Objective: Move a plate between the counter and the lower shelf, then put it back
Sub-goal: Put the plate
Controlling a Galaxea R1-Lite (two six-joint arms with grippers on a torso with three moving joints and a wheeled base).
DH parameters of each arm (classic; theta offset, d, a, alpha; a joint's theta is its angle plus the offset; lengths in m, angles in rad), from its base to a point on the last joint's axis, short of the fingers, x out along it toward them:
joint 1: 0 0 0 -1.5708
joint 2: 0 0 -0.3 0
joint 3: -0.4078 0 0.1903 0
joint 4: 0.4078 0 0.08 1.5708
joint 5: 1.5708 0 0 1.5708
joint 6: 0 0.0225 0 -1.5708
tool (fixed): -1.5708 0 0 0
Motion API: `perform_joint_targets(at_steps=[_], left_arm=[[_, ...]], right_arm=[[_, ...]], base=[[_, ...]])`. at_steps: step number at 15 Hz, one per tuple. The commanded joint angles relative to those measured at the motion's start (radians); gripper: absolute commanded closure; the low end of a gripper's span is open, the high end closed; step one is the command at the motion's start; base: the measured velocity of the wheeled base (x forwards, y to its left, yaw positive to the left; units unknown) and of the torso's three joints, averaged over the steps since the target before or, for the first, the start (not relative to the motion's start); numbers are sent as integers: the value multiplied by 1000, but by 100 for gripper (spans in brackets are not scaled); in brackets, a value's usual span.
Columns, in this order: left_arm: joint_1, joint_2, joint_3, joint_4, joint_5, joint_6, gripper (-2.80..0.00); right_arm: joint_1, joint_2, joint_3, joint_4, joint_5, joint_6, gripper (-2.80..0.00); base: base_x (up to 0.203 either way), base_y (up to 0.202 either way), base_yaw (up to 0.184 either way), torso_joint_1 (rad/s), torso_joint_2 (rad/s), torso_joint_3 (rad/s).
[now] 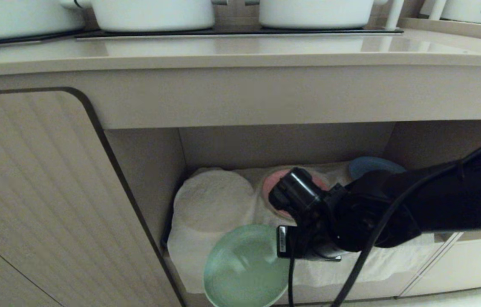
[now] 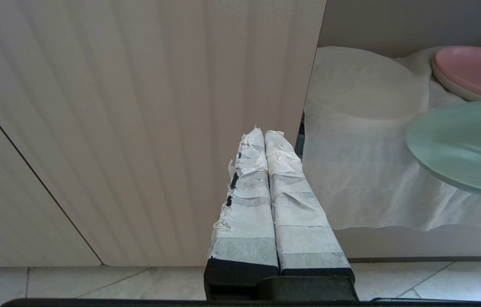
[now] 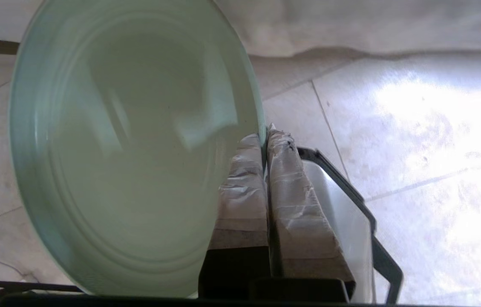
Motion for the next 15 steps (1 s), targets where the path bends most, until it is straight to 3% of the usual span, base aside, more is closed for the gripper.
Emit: perform_joint_targets(at_steps=[1,15], left_arm=[[0,0,0,0,0,-1,0],[0,0,0,0,0,-1,0]], right_arm=[[-7,-42,40,1,-1,6,0],[-74,-288,322,-25,-3,5,0]], base=[[0,0,0,0,0,0],[0,0,0,0,0,0]])
